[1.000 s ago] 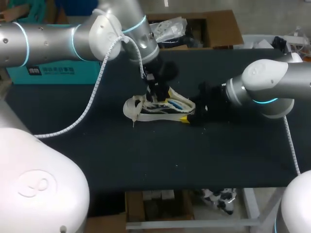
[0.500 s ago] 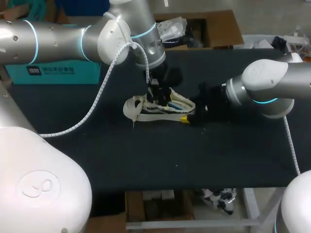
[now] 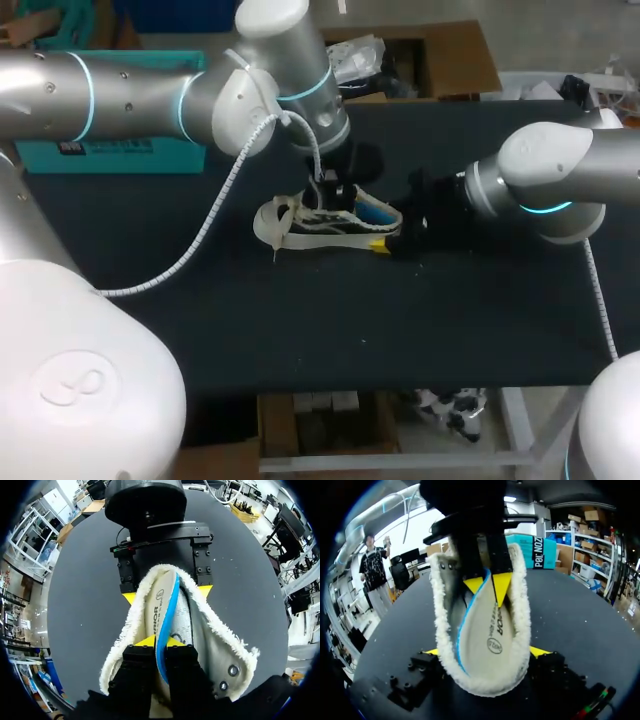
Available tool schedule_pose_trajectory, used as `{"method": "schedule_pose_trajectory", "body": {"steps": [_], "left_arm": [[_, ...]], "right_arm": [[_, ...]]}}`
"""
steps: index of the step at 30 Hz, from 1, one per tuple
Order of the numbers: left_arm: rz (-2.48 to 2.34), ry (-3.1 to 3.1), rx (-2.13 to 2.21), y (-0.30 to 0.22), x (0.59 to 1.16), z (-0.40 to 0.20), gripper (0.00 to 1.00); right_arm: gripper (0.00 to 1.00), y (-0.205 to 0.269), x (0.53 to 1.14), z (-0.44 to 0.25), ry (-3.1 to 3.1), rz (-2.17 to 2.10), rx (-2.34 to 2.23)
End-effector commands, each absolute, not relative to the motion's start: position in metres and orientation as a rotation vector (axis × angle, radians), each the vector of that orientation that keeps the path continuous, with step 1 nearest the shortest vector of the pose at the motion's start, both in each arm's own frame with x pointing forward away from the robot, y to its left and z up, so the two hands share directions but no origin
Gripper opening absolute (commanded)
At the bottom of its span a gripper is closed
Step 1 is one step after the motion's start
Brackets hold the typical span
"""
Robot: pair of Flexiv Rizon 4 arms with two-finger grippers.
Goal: Open the shoe tongue, take the insole out of the shoe, put the insole back into the shoe, and pack the shoe into the shoebox
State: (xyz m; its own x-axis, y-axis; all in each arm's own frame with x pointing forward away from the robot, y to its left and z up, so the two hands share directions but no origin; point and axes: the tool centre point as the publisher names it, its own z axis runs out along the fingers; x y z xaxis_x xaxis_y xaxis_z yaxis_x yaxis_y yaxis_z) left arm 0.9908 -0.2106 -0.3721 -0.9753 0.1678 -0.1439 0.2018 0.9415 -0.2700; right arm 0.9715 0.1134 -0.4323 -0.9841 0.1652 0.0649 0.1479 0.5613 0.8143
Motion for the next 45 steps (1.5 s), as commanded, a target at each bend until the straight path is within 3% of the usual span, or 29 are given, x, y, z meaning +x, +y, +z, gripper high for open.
{"method": "schedule_pose_trajectory", "body": {"steps": [1,21,22,24,26,45], "left_arm": [[-0.469,2.954,0.296,-0.206,0.986,-0.361,0.0],[-0.553,2.953,0.464,-0.219,0.969,-0.331,0.0],[-0.548,2.954,0.464,-0.222,0.97,-0.332,0.14],[-0.537,2.959,0.48,-0.225,0.969,-0.333,0.31],[-0.538,2.96,0.493,-0.228,0.97,-0.33,0.36],[-0.559,2.912,0.561,-0.238,0.946,-0.324,0.34]], "right_arm": [[0.0,0.115,0.973,-0.441,2.758,1.443,0.274],[0.0,0.115,0.973,-0.441,2.758,1.443,0.274],[0.0,0.115,0.973,-0.441,2.758,1.443,0.274],[0.0,0.115,0.973,-0.441,2.758,1.443,0.274],[0.0,0.115,0.973,-0.441,2.758,1.443,0.274],[0.0,0.115,0.973,-0.441,2.758,1.443,0.274]]}}
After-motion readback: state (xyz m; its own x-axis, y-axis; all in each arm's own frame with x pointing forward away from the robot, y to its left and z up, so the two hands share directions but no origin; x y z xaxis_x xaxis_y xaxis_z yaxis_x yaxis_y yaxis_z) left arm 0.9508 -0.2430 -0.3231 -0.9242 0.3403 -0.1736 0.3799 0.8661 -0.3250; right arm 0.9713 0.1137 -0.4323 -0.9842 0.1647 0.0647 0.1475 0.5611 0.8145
